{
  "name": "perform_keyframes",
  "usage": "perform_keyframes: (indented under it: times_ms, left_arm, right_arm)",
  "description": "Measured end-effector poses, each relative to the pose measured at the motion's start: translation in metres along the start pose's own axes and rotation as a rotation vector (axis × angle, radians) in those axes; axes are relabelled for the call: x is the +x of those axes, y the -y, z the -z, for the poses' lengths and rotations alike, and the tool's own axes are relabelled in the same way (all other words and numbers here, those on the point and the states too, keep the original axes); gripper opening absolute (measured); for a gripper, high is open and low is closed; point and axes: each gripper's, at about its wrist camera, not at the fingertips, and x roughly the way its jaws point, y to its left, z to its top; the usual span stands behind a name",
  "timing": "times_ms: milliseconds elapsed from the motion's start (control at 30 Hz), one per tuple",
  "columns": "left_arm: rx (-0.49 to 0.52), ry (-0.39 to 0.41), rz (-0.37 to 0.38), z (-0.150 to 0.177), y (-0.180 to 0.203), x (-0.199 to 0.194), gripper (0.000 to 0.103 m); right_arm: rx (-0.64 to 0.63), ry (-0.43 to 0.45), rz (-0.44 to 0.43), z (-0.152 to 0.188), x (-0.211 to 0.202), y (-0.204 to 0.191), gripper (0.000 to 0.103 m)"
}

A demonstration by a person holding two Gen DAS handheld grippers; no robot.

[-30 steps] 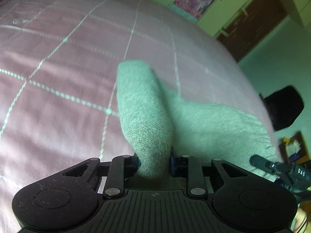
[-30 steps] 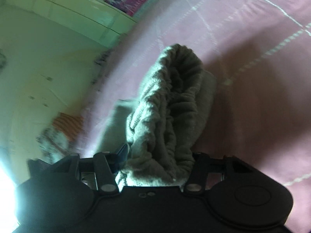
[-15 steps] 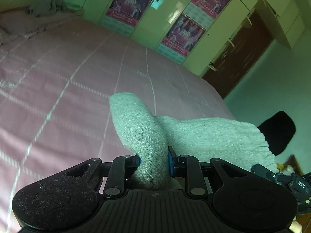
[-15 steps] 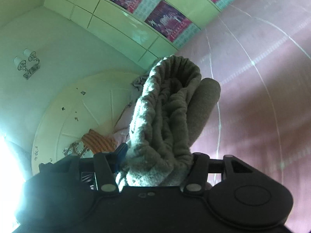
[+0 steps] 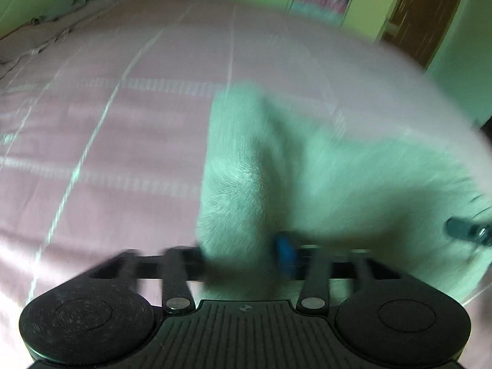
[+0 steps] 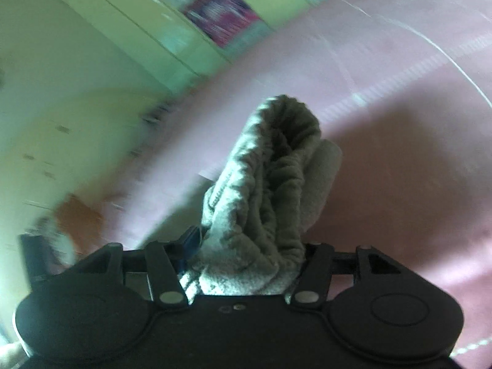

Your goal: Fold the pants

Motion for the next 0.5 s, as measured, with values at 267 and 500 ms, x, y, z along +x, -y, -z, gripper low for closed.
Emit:
perform_keyframes:
  times_ms: [267, 500]
  left_arm:
    - [-0.048, 0.044, -0.124, 0.012, -0.007, -0.026, 0.102]
    - [0.065, 0.096, -0.048, 0.015, 0.035, -0.053, 0.102]
  right_arm:
    - [0.095, 0.069, 0.143, 0.022, -0.022, 0.032, 0.076]
    - [-0.122, 0.202, 0.177, 0.023, -0.058, -0.025, 0.057]
